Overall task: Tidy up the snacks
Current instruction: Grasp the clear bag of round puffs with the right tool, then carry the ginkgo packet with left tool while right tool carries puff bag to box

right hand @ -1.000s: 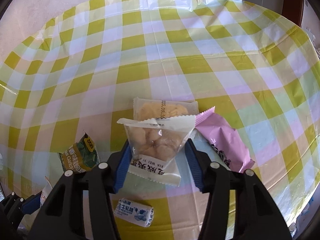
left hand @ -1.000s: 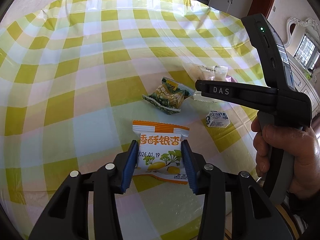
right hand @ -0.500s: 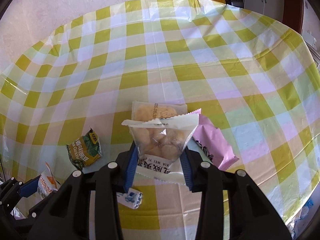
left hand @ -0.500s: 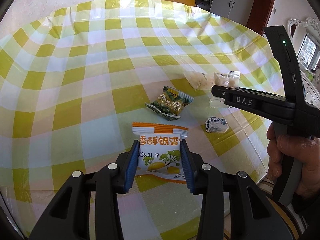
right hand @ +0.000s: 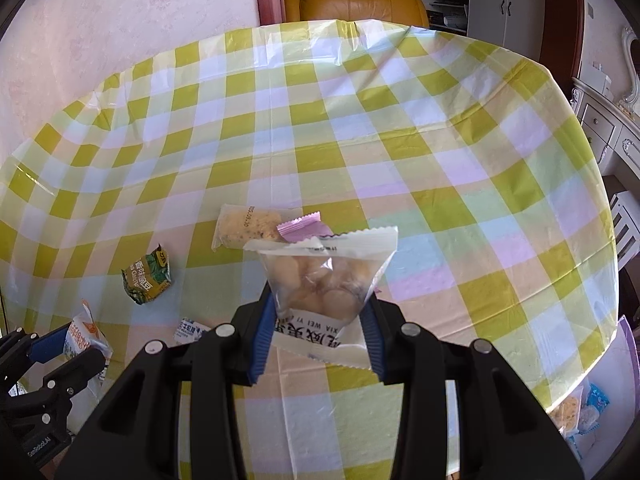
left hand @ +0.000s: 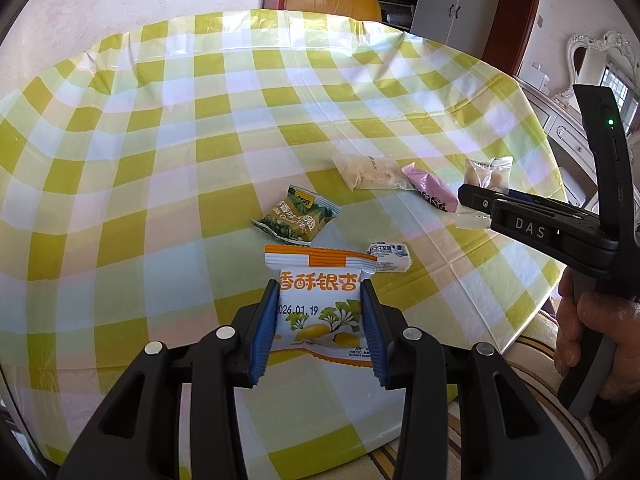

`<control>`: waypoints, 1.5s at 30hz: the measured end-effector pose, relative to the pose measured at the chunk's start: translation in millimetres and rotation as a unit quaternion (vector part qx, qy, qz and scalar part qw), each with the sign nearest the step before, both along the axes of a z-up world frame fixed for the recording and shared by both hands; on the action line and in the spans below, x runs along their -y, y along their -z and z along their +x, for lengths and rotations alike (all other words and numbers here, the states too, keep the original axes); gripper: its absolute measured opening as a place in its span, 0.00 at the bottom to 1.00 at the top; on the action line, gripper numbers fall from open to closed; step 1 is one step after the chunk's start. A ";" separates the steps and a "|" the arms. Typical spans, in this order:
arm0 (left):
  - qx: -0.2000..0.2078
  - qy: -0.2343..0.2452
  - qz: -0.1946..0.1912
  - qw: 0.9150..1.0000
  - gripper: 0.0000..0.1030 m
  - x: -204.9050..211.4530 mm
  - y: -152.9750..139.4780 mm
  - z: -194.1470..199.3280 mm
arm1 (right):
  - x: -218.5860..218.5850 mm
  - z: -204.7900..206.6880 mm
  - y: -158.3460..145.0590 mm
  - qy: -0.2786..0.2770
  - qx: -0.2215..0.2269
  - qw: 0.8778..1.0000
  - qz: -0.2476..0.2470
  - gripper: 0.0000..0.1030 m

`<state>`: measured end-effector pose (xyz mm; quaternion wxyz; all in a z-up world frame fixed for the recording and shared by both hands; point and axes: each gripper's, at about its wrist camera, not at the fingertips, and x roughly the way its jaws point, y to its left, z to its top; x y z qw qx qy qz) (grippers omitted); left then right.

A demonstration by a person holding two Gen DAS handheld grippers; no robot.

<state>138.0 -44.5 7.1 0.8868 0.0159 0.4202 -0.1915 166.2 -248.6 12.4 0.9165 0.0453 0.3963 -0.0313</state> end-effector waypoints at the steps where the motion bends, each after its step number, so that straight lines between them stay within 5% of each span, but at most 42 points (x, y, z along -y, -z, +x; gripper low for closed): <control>1: 0.000 0.002 0.000 1.000 0.37 3.1 -0.8 -1.1 | 3.6 -2.9 -1.4 0.003 0.001 1.000 0.000 0.39; 29: 0.006 0.116 0.033 0.993 0.37 115.3 -15.8 -36.7 | 132.3 -85.3 -11.0 0.091 0.000 0.996 0.015 0.39; 39: 0.004 0.188 0.052 0.981 0.37 176.1 -15.0 -52.2 | 203.8 -121.4 5.4 0.163 -0.020 0.986 0.009 0.39; 45: 0.002 0.244 0.075 0.967 0.37 220.7 -12.8 -66.4 | 240.0 -142.6 22.8 0.201 -0.040 0.979 0.009 0.39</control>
